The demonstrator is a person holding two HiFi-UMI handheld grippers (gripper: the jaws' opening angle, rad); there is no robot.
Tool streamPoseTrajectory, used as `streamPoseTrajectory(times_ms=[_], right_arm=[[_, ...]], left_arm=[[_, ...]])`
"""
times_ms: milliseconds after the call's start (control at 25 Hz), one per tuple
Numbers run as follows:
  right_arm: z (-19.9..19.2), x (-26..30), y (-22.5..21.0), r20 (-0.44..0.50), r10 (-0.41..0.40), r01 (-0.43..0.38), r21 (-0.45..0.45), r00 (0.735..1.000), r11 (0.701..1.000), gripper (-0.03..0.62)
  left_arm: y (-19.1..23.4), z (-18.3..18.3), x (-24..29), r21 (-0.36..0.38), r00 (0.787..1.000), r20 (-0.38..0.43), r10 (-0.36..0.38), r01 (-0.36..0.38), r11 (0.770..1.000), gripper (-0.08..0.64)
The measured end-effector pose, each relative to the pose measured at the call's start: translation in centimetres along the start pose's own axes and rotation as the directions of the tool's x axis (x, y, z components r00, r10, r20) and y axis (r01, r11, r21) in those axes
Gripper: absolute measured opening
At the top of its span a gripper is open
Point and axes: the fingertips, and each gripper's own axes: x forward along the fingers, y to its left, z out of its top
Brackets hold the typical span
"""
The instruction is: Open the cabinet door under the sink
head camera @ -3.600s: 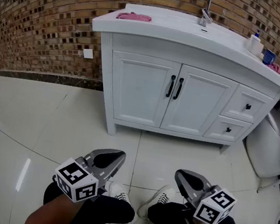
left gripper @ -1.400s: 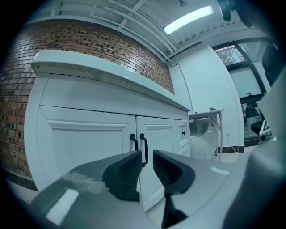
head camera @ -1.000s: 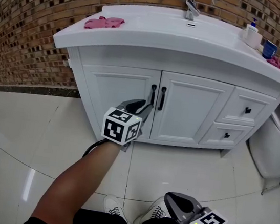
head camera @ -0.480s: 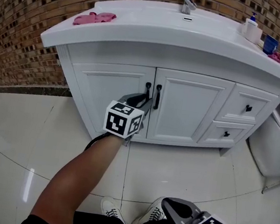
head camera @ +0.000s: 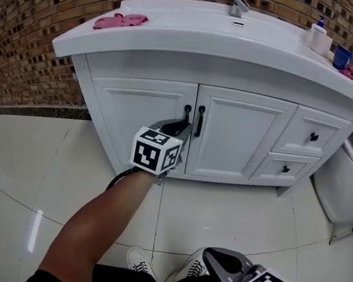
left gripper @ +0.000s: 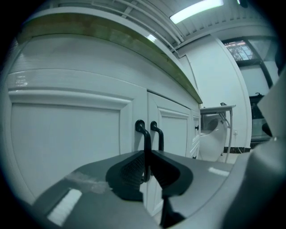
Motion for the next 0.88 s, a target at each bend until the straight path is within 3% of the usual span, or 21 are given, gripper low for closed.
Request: streamPoseTrajectory(times_ms=[360, 880], right_arm=[[0.0, 0.3, 2.1, -0.004, 0.017, -0.017, -0.046, 1.0, 0.999, 0.005], [-1.1, -0.1, 3.6, -0.01, 0.0, -0.001, -0.1, 1.0, 0.995, 0.005]], left_arm=[[-2.7, -1.0, -5.3, -0.011, 0.996, 0.005, -0.084, 0.084, 0.996, 0.045], [-4.6, -3.5, -15.2, 0.009, 0.993, 0.042, -0.112, 0.112, 0.994, 0.046]])
